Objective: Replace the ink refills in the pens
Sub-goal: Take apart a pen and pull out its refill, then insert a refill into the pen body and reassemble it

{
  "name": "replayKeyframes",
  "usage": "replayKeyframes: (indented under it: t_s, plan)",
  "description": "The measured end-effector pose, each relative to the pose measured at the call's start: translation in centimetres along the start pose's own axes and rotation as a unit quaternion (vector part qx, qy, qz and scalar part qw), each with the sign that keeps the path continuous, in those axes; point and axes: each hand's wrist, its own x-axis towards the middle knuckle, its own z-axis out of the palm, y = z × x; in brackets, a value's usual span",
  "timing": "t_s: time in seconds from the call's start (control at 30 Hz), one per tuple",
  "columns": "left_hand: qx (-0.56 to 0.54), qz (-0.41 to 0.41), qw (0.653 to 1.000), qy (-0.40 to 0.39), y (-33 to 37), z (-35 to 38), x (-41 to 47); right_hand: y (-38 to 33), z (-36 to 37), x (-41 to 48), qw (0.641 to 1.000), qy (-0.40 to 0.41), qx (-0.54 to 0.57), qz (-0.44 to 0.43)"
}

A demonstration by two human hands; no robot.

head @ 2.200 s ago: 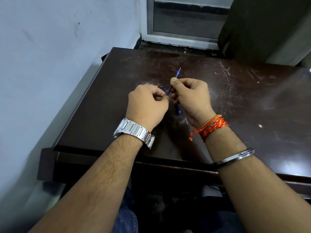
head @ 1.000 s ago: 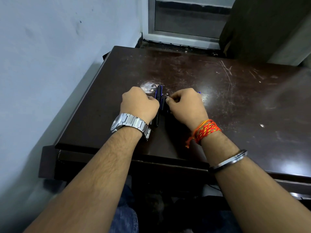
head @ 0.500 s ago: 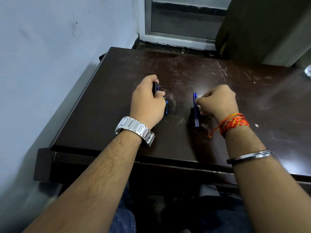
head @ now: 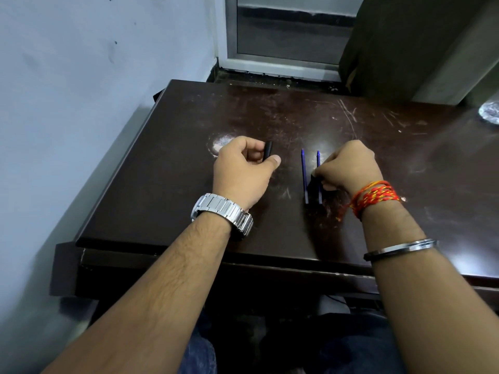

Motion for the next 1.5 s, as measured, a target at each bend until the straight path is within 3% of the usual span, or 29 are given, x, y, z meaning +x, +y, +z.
replayKeyframes:
  t_s: [0.13, 0.27, 0.33, 0.43, 0.53, 0.67, 1.23, 1.5]
  plan:
    - [-0.038, -0.035, 0.998, -0.022, 0.0, 0.1, 0.1, 0.0, 0.1, -0.1, 1.0, 0.007, 0.0, -0.01]
    - [-0.051, -0.052, 0.995, -0.063, 0.1, 0.2, -0.1, -0.6, 0.0, -1.0, 0.99, 0.094, 0.079, -0.065]
    - [-0.061, -0.068, 0.992, -0.084, 0.0, 0.2, -0.2, -1.5, -0.1, -1.5, 0.966, 0.118, 0.212, -0.085]
    - [-0.062, -0.088, 0.987, -0.118, 0.0, 0.3, -0.3, -3.2, 0.1, -2.2, 0.888, 0.089, 0.442, -0.092]
    - [-0.061, -0.095, 0.984, -0.138, 0.0, 0.5, -0.4, -4.2, 0.4, -2.5, 0.846, 0.088, 0.513, -0.11]
    - [-0.057, -0.093, 0.984, -0.144, 0.0, 0.5, -0.4, -4.3, 0.4, -2.4, 0.826, 0.095, 0.544, -0.111]
    - [-0.058, -0.081, 0.98, -0.175, 0.2, 0.4, -0.5, -4.4, 1.1, -2.4, 0.844, 0.043, 0.523, -0.112]
    - [-0.073, -0.064, 0.988, -0.123, 1.0, -0.2, -0.1, -4.4, 2.3, -3.0, 0.904, -0.021, 0.402, -0.147]
